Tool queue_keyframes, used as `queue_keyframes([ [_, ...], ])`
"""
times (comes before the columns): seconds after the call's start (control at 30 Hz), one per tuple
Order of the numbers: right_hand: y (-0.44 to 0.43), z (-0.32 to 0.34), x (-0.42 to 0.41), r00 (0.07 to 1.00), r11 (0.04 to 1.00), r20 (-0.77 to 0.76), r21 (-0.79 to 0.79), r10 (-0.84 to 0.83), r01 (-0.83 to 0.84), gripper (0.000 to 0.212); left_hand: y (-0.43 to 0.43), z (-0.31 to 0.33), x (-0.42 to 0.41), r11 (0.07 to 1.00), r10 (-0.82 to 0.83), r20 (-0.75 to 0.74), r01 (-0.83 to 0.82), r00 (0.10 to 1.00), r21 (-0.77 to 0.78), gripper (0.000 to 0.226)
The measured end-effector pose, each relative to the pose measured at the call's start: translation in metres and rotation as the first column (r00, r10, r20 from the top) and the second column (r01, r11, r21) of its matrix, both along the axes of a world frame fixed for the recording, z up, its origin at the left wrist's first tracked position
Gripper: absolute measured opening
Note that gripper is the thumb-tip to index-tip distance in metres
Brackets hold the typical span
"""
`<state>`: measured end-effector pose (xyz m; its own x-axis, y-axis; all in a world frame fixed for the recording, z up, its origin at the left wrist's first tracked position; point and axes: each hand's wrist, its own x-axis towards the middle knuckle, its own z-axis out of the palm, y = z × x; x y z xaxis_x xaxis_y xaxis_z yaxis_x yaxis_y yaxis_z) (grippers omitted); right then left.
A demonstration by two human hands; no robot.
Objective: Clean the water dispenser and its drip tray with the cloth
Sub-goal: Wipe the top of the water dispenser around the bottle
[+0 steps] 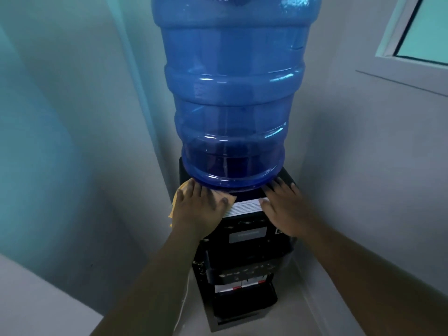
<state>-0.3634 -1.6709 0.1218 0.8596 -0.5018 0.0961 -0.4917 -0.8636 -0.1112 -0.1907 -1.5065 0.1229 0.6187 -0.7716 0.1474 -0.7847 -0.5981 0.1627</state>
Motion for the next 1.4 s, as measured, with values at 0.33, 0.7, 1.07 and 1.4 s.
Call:
queue_keyframes([
  [0.33,-0.023,-0.015,0.003,0.979,0.982,0.19,-0.185,0.072,-0.036,0.055,-0.003,-0.008,0.0,0.999,-0.002,0.068,0.005,0.998,-0.047,0.084],
  [0.7,-0.025,-0.012,0.007,0.989,0.996,0.135,-0.064,0.067,-0.059,0.064,-0.004,0.0,-0.005,1.0,0.003,0.054,-0.002,0.999,-0.021,0.112],
  [1.07,-0.029,-0.022,0.011,0.979,0.995,0.19,-0.082,0.075,-0.06,0.064,-0.009,0.0,-0.001,1.0,0.004,0.053,-0.005,0.999,0.027,0.067],
  [1.4,-0.025,-0.026,0.004,0.961,0.987,0.268,-0.159,0.067,-0.024,0.061,-0.006,0.004,-0.029,0.985,0.169,0.273,-0.169,0.947,-0.023,0.063],
])
